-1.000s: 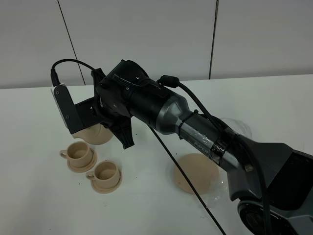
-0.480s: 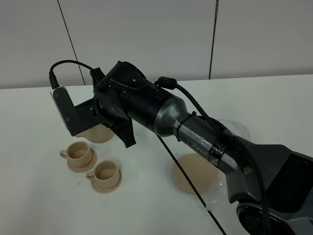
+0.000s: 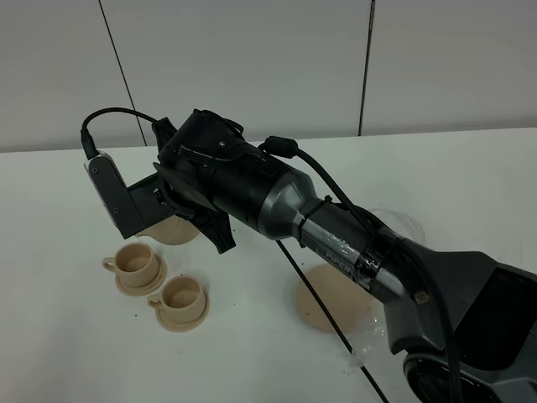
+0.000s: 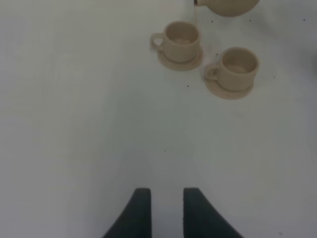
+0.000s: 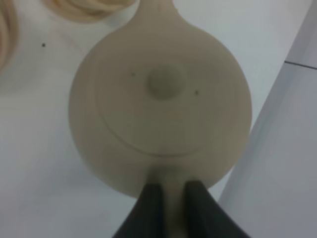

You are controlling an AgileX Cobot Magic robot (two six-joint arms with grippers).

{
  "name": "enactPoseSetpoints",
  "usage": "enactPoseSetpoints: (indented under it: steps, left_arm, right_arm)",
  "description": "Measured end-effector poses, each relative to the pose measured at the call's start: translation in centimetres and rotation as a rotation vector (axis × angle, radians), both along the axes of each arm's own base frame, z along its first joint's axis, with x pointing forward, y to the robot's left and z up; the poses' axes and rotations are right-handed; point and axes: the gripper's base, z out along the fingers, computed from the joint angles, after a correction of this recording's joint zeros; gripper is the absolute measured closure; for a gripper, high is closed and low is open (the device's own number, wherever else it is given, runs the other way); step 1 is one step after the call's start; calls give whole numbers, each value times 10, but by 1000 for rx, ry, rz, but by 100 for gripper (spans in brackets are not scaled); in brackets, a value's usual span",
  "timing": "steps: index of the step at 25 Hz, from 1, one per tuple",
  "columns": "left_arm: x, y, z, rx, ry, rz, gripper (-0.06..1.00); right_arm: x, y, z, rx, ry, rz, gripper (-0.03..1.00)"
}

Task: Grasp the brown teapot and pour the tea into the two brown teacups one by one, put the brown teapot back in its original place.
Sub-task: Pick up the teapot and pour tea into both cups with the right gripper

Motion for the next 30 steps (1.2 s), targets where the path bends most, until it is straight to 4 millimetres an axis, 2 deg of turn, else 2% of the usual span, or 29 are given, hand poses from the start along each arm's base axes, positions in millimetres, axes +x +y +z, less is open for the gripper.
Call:
enactPoseSetpoints:
  steps: [7, 13, 30]
  left_arm:
    - [0, 0, 0, 0, 0, 0, 71]
    - [0, 0, 0, 0, 0, 0, 71]
    - [0, 0, 0, 0, 0, 0, 71]
  right_arm:
    - [-9, 8, 0, 0, -4, 20, 87]
    - [-14, 15, -12, -17, 5, 34, 87]
    - [-12, 18, -13, -17, -39, 42, 87]
